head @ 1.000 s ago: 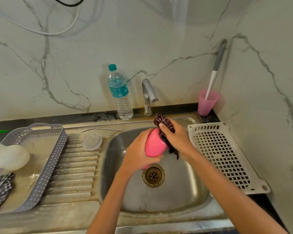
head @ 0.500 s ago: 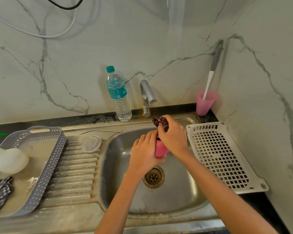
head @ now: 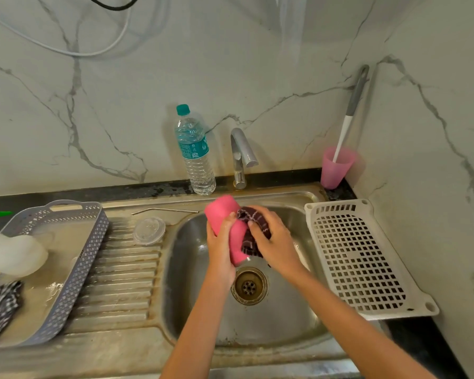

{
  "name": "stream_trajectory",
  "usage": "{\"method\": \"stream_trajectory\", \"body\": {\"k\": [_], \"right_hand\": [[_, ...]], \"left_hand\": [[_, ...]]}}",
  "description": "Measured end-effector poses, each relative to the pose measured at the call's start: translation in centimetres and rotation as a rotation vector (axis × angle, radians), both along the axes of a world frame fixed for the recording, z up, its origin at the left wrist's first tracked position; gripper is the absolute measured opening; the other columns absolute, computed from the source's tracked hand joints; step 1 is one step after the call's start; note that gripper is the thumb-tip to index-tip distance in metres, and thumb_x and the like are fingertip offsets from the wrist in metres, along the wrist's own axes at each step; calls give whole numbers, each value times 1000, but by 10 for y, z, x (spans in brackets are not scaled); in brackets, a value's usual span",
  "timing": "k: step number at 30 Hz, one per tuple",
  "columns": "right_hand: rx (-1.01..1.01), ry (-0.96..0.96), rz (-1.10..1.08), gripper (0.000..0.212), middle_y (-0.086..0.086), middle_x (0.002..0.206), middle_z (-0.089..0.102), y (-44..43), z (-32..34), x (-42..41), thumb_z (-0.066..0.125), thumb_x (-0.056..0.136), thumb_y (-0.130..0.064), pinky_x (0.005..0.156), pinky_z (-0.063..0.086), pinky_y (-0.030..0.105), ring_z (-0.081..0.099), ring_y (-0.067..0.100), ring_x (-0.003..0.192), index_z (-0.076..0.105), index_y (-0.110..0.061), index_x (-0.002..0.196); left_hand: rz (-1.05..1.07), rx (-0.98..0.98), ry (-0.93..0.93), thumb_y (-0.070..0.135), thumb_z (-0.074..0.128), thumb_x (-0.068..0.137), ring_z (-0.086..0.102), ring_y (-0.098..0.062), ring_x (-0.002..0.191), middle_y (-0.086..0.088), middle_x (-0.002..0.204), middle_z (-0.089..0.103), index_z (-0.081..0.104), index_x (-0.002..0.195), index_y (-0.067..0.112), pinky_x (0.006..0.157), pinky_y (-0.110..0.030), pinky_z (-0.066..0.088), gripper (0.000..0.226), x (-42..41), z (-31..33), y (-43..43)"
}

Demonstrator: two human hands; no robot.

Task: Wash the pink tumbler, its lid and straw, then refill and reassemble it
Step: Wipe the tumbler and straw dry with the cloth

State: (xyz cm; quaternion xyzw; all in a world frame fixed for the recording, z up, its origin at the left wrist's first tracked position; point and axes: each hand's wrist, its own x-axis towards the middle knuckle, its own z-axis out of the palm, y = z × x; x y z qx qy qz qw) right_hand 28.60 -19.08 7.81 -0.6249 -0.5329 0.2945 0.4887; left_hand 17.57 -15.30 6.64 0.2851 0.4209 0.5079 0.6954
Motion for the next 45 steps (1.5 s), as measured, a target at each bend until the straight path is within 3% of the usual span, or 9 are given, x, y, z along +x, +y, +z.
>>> {"method": "stream_trajectory", "body": {"k": [3, 6, 11, 17, 19, 21, 27, 36, 45], "right_hand": [[18, -75, -5, 33, -10, 118, 55, 7, 11, 5, 52, 97, -26, 84, 33, 7, 49, 0, 105, 52, -30, 130], [-93, 250, 36, 30, -13, 113, 56, 19, 22, 14, 52, 97, -36, 83, 45, 19, 56, 7, 106, 47, -39, 127], [-145, 291, 96, 33, -8, 116, 62, 6, 12, 15, 53, 96, -37, 84, 50, 21, 61, 5, 106, 50, -34, 129], [-80, -45, 95, 28, -12, 114, 63, -13, 2, 21, 53, 97, -30, 93, 50, 33, 59, 5, 106, 54, -34, 124], [-88, 9, 54, 27, -13, 113, 62, -7, 8, 22, 53, 97, -33, 94, 50, 33, 58, 4, 105, 54, -35, 124], [-92, 176, 3, 22, -17, 108, 60, -1, 14, 17, 52, 97, -34, 92, 49, 31, 57, 0, 102, 51, -40, 119], [-269, 259, 129, 23, -10, 109, 63, 13, 7, -2, 53, 97, -34, 92, 48, 29, 60, 9, 104, 53, -35, 119], [-530, 338, 223, 25, -9, 111, 62, 8, -21, -26, 58, 94, -37, 78, 49, 23, 59, 4, 96, 54, -39, 118], [-549, 375, 170, 37, -5, 115, 60, 20, -29, -34, 59, 92, -41, 89, 50, 33, 59, 13, 103, 51, -35, 128]], "left_hand": [[-90, -60, -3, 38, 77, 76, 72, -28, 96, -13, 113, 69, 51, 132, 24, 73, -44, 60, 64, 2, -6, -7], [-165, -98, 30, 41, 77, 71, 68, -34, 102, -15, 116, 68, 50, 131, 26, 85, -58, 56, 67, 4, -10, -13], [-77, -72, 1, 38, 75, 73, 71, -28, 94, -16, 117, 66, 49, 133, 23, 68, -40, 59, 67, -1, -4, -3], [-119, -200, -81, 41, 68, 83, 72, -21, 77, -9, 90, 75, 58, 121, 15, 70, -38, 60, 47, -5, -6, -9], [-181, -200, -53, 38, 66, 84, 73, -22, 78, -7, 86, 76, 57, 117, 15, 71, -40, 59, 42, -4, -8, -14], [-192, -155, 7, 41, 77, 71, 72, -26, 88, -11, 100, 74, 54, 128, 16, 72, -43, 58, 67, -3, -4, -18], [27, 39, 88, 39, 81, 64, 69, -24, 88, -14, 117, 63, 39, 141, 24, 62, -35, 57, 89, -31, 8, 2], [388, 261, 505, 2, 83, 71, 57, -9, 106, 4, 134, 49, 29, 144, 30, 85, -34, 50, 95, -159, -8, 24], [512, 224, 698, 5, 87, 68, 51, -16, 117, -2, 140, 42, 23, 144, 30, 104, -39, 45, 102, -197, -43, 28]]}}
